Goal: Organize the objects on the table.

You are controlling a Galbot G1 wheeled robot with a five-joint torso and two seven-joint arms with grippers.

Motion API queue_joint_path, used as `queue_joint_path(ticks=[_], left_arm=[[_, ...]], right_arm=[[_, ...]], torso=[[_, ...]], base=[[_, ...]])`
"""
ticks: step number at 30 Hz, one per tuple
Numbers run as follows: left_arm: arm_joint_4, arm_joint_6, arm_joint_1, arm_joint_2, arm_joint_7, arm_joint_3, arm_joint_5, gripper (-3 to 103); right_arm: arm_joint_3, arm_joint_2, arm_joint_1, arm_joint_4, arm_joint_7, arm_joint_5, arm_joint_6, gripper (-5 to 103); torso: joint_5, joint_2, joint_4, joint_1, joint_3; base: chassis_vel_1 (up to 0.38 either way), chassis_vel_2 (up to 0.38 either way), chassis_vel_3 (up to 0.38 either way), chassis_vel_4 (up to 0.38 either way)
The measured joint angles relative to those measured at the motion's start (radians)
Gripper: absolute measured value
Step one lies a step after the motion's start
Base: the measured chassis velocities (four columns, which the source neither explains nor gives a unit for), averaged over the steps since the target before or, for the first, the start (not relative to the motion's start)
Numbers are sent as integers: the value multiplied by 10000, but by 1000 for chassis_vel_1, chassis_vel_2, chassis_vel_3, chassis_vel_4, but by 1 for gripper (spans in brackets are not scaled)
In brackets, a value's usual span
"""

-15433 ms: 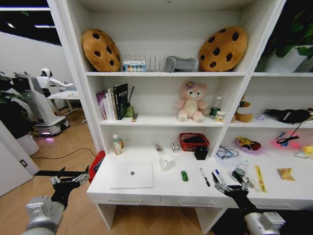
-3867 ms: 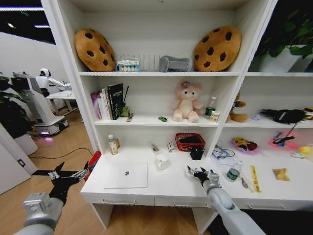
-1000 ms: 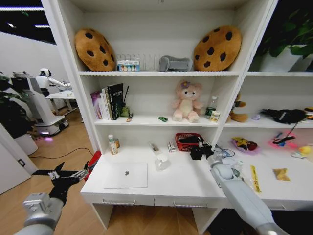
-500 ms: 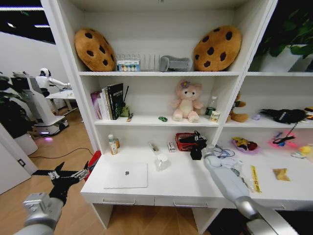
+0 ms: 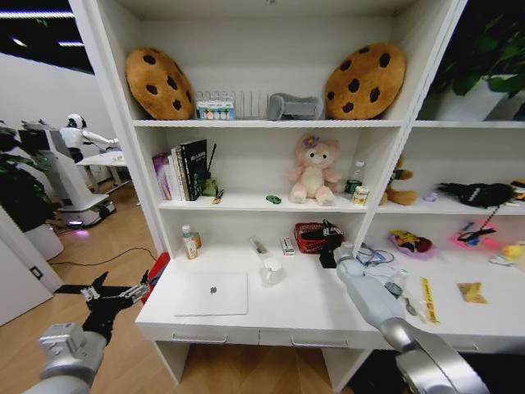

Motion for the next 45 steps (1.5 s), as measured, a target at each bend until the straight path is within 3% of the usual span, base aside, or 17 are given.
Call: queue_joint_path(ticks=[6,14,15,17,18,20,21,22,24,26,28,30,37,39,41,45], left_arm=[[0,-1,0,0,0,0,0,100],[0,0,0,0,0,0,0,100],[0,0,0,0,0,0,0,100],[0,0,0,0,0,0,0,100],[0,0,0,0,0,0,0,100],[0,0,0,0,0,0,0,100],[0,0,0,0,0,0,0,100],[0,0,0,0,0,0,0,100],[0,0,0,0,1,0,0,100],[0,0,0,0,1,0,0,100],[0,0,0,0,1,0,0,100],[0,0,0,0,0,0,0,100],[-1,-1,0,0,0,0,0,100],[0,0,0,0,3,0,0,100],[0,0,0,0,-4,-2,1,100],[0,0,0,0,1,0,0,100]], right_arm=[[56,-40,-22,-34,-62,1,-7,8],[221,-80,-213,186,-183,5,-333,38],[221,-80,-213,186,-183,5,-333,38],[259,-121,-310,299,-189,8,-375,49],[259,-121,-310,299,-189,8,-375,49],[329,-308,-598,793,-187,47,-540,60],[329,-308,-598,793,-187,47,-540,60],[353,-440,-820,1176,-163,115,-674,71],[383,-504,-957,1408,-132,144,-719,71],[470,-586,-1204,1790,-93,146,-759,87],[487,-611,-1266,1891,-75,148,-771,87],[607,-822,-1645,2637,13,244,-928,96],[879,-1351,-2806,4673,312,537,-1454,100],[1251,-1725,-4178,6594,750,674,-1978,100],[1410,-1842,-4653,7145,875,713,-2165,100],[2680,-2288,-7225,10130,1658,716,-2869,100]], torso=[[0,0,-1,0,0],[0,0,0,0,0],[0,0,0,0,0],[0,0,0,0,0],[0,0,0,0,0],[-1,0,1,0,0],[-1,0,1,0,0],[1,0,-1,0,0],[-1,0,-3,0,-1],[0,0,0,0,0],[1,0,1,0,-1],[-1,0,2,1,0],[1,0,-1,0,-1],[2,0,1,0,-1],[3,0,2,0,0],[-4,1,-1,-1,-3]], base=[[0,0,0,0],[0,0,0,0],[0,0,0,0],[0,0,0,0],[0,0,0,0],[0,0,0,0],[0,0,0,0],[0,0,0,0],[0,0,0,0],[0,0,0,0],[0,0,0,0],[0,0,0,0],[0,0,0,0],[0,0,0,0],[0,0,0,0],[0,0,0,0]])
